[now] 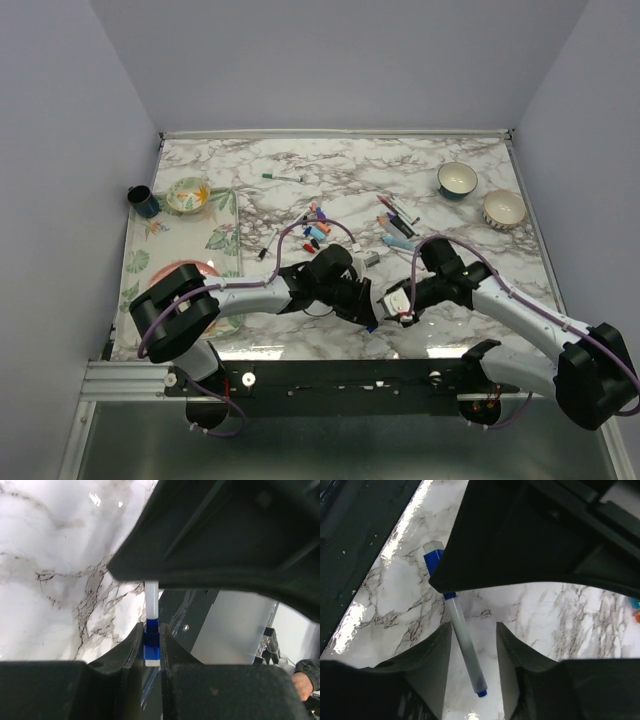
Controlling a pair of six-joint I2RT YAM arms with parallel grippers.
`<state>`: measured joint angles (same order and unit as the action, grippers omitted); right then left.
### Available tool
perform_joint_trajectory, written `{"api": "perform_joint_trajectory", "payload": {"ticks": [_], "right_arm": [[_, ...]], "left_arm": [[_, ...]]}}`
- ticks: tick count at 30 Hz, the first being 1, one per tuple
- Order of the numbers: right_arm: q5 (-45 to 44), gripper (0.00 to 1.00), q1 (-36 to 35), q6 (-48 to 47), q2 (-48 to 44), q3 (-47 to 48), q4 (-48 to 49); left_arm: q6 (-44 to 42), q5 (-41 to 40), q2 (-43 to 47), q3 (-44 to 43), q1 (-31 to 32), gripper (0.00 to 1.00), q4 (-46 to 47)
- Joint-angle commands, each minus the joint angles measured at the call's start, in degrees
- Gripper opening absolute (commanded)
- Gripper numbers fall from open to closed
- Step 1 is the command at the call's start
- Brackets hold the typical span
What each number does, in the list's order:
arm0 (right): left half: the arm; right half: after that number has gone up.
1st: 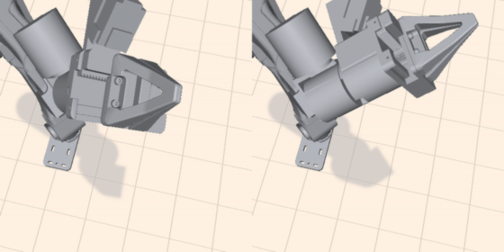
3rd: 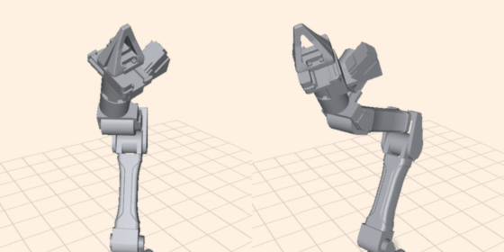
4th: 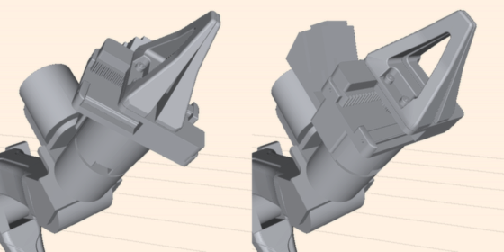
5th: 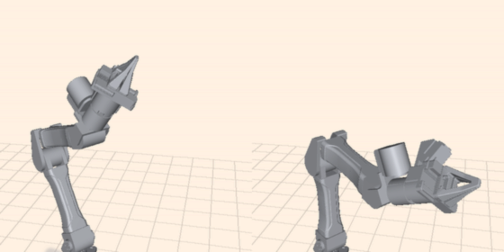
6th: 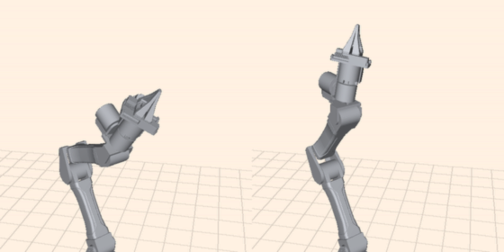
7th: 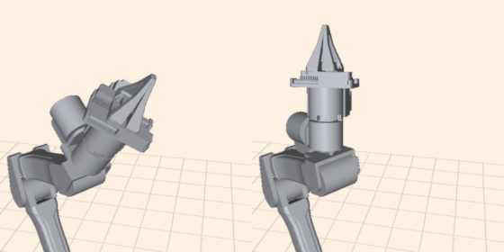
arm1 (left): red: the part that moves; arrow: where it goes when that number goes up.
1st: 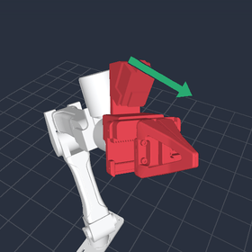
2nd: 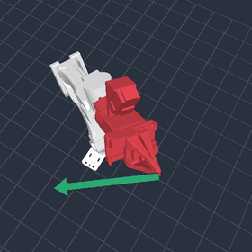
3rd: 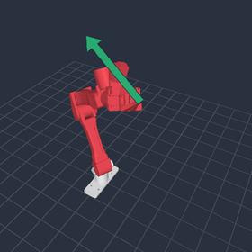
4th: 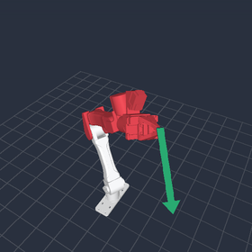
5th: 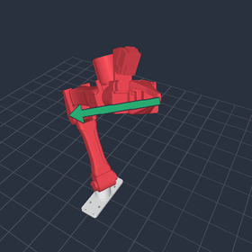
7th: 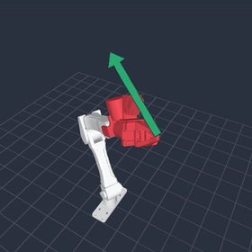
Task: Open the pen caps
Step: Pass the pen from the left arm to the right, then hold the pen cap with the left arm and grip the barrel with the right arm
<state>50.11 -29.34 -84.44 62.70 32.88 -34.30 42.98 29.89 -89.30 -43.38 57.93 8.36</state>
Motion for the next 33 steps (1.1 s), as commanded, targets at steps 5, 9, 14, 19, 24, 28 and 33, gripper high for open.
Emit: {"api": "perform_joint_trajectory", "payload": {"ticks": [5, 9, 14, 19, 24, 28, 33], "right_arm": [[-5.46, 0.04, -6.07, -0.81, 3.13, 0.25, -0.67], [-5.55, 0.01, -6.34, -0.20, 2.70, 0.60, -0.68], [-4.84, 0.01, -6.34, 4.54, 1.82, 2.44, -0.06], [-2.91, 0.01, -6.25, 14.01, 2.43, 5.69, 0.73], [-2.03, 0.01, -5.55, 23.96, 2.96, 9.29, 3.10], [0.07, 0.01, -3.88, 31.96, 2.78, 11.32, 4.86], [2.01, 0.01, -0.46, 43.99, 2.43, 12.82, 8.90]], "left_arm": [[-1.15, -2.38, 1.66, -1.45, 0.34, 0.00, -1.33], [-0.97, -5.89, 4.21, -0.05, -0.88, 0.01, -2.21], [-0.88, -12.04, 10.87, 2.50, -2.12, 0.40, -2.30], [-2.55, -24.68, 21.42, 6.63, -2.47, 0.72, -2.21], [-3.70, -35.41, 34.44, 12.07, -2.82, 0.94, -0.28], [-2.12, -40.34, 40.51, 17.00, -3.00, 0.99, 3.76], [1.66, -42.90, 43.94, 21.74, -3.18, 0.99, 9.30]]}}
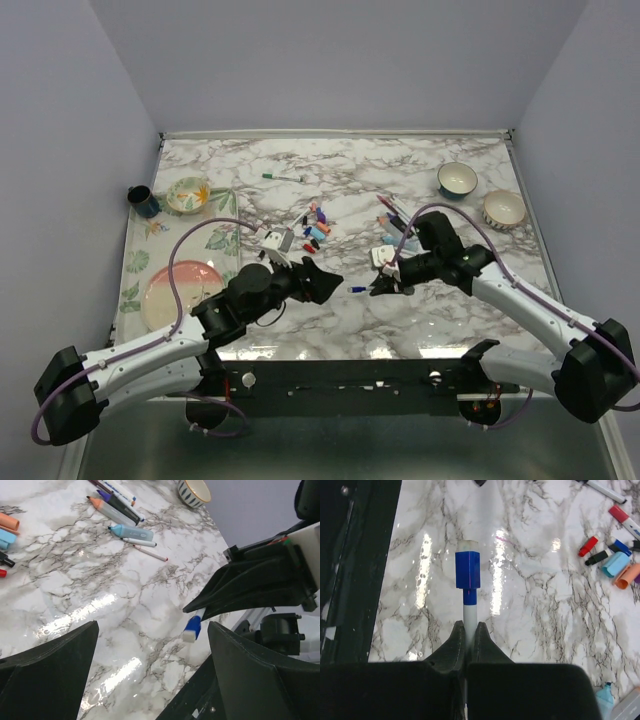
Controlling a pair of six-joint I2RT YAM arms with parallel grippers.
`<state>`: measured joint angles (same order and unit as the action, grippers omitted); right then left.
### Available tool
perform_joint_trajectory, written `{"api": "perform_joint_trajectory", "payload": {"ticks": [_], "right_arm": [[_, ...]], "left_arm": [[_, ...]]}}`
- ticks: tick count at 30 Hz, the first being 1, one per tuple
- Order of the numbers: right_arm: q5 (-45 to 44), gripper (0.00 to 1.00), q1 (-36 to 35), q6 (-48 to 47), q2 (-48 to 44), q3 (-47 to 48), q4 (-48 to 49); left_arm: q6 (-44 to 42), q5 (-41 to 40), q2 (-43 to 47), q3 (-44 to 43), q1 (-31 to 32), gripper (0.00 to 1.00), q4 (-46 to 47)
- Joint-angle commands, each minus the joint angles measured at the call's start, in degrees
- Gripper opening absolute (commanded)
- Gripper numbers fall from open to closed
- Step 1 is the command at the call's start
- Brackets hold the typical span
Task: Open the pen caps
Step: Hold the pen cap with the left arm and grip the barrel with the right arm
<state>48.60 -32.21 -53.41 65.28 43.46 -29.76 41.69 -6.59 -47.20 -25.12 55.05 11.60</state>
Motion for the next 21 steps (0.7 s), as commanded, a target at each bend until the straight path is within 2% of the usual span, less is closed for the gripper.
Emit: {"api": "perform_joint_trajectory", "payload": {"ticks": [1, 5, 10, 21], "right_arm": [[3.52, 0.01, 2.85, 14.72, -0.15, 2.33, 5.14], [3.52, 0.01, 3.82, 20.70, 0.99, 2.94, 6.64], [3.00, 0.01, 3.99, 22.29, 1.43, 2.94, 7.43], [1.59, 0.01, 4.17, 23.96, 1.87, 2.59, 9.19]], "left_arm": [[3.48, -6.68, 1.94, 3.85, -0.29, 0.99, 6.77], [6.11, -8.61, 1.50, 4.73, -0.29, 0.99, 9.67], [9.54, -11.60, 0.71, 5.70, -0.29, 0.99, 12.66], [13.41, -10.64, -5.88, 4.65, -0.29, 0.99, 19.43]]}}
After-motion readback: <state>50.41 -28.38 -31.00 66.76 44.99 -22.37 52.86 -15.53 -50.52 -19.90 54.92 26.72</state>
